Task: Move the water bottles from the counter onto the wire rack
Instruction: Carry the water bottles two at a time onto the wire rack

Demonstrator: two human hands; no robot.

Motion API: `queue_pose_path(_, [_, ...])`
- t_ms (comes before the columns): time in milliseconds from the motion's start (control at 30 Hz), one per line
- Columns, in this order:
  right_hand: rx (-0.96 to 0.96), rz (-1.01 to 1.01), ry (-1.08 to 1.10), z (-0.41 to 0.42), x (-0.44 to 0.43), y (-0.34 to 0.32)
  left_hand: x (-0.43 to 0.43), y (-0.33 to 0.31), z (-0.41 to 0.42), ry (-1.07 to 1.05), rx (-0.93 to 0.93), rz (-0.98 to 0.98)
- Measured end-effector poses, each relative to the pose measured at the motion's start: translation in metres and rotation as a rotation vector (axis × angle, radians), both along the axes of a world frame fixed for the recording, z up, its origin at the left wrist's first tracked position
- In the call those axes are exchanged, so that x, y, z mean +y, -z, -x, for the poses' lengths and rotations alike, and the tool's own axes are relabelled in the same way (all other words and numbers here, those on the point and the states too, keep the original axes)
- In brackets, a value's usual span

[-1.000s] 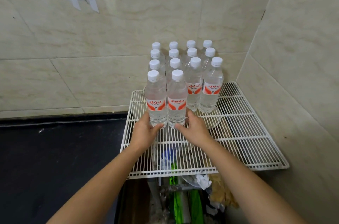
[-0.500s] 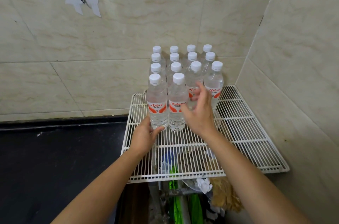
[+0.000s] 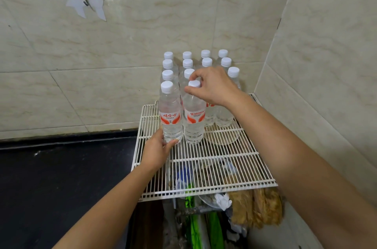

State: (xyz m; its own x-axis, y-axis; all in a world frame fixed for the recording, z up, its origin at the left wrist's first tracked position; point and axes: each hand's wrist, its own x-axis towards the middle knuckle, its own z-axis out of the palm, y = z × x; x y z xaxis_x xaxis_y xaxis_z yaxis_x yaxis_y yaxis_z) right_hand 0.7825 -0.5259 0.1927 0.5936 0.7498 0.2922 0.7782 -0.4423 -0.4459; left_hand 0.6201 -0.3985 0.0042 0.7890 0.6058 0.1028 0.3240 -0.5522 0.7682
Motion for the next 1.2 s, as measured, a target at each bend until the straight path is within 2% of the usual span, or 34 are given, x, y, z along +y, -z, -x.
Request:
queue_pose_path(233, [0.085, 0.158, -0.16, -0.004, -0.009, -0.016, 0.002, -0.014, -0.003, 0.006, 0.041, 0.088])
queue_pose_path(367, [-0.048, 0.131, -0.032, 0.007, 0.0, -0.016, 0.002, -0.037, -0.005, -0.031, -0.099, -0.025])
queue_pose_path(467, [-0.175, 0.127, 0.092, 0.012, 0.009, -0.013, 0.003, -0.059, -0.008, -0.052, -0.201, -0.022])
queue_pose_path(533, [-0.183, 0.17, 0.115, 0.013, 0.012, -0.014, 0.002, -0.067, -0.011, -0.055, -0.205, -0.017])
queue_pose_path(733, [-0.06, 0.311, -0.07, 0.006, 0.008, -0.03, 0.0, -0.062, -0.01, -0.059, -0.211, 0.007])
queue_pose_path(867, [-0.044, 0.382, -0.158, -0.001, 0.0, -0.032, 0.001, -0.061, -0.011, -0.066, -0.201, 0.002])
queue_pose_path(933, [-0.017, 0.324, -0.173, -0.003, -0.002, -0.024, 0.001, -0.059, -0.01, -0.067, -0.206, -0.008])
queue_pose_path(1067, [0.245, 0.016, -0.112, 0.004, -0.015, 0.019, 0.002, -0.058, -0.01, -0.064, -0.207, 0.003])
queue_pose_path(1133, [0.236, 0.004, 0.005, 0.011, -0.023, 0.047, 0.002, -0.057, -0.01, -0.057, -0.209, 0.0])
queue_pose_path(1200, [0.318, 0.055, 0.083, 0.016, -0.028, 0.076, 0.003, -0.058, -0.01, -0.053, -0.209, -0.009])
